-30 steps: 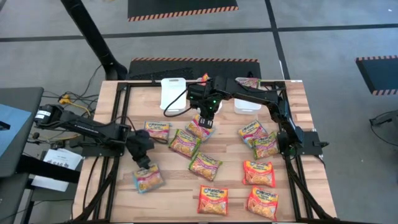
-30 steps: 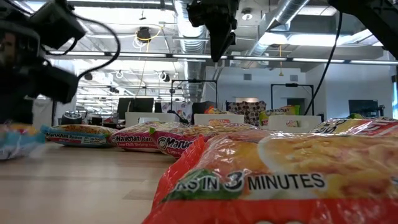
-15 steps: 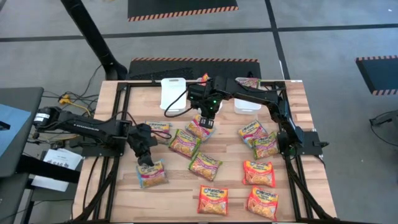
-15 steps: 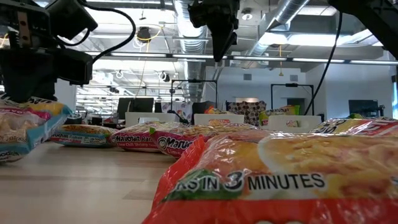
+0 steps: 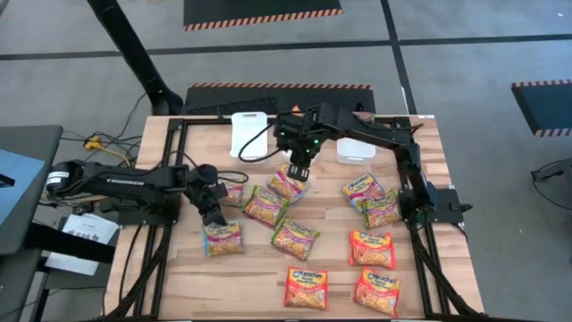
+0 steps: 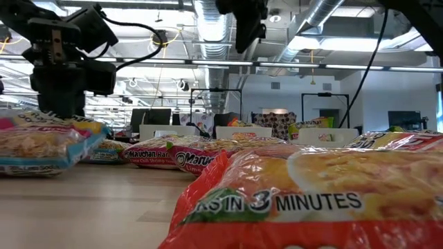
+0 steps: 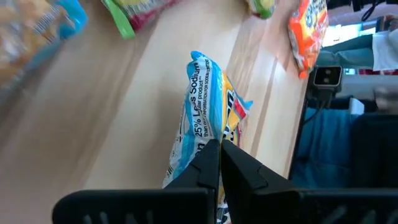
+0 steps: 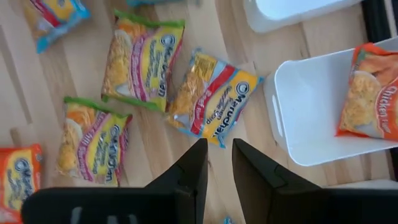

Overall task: Sort Maruchan noodles
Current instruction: Put the blue noodle pack into the left white bin

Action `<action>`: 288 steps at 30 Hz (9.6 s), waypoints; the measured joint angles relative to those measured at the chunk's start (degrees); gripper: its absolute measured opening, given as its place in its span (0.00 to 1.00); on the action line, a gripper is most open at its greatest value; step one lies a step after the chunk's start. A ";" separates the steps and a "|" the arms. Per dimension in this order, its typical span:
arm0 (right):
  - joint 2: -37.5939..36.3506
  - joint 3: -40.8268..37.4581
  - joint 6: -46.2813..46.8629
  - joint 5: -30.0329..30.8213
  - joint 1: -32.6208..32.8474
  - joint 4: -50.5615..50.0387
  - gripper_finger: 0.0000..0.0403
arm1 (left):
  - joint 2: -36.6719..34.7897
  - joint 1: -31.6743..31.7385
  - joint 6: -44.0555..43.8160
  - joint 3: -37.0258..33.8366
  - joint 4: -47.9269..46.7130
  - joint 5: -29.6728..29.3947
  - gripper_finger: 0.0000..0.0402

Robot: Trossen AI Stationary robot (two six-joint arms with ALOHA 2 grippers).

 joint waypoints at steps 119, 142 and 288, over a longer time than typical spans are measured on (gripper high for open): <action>-7.26 -1.48 0.75 -9.11 4.41 15.73 0.48 | 16.15 13.00 11.79 9.49 9.00 6.41 0.12; -7.28 -21.01 1.74 -9.60 6.02 36.19 0.48 | 16.11 24.57 22.71 30.39 -9.86 13.80 0.12; 10.58 -5.92 -43.95 -5.84 -21.93 63.72 0.00 | 1.66 34.11 32.30 62.66 -49.06 -16.65 0.12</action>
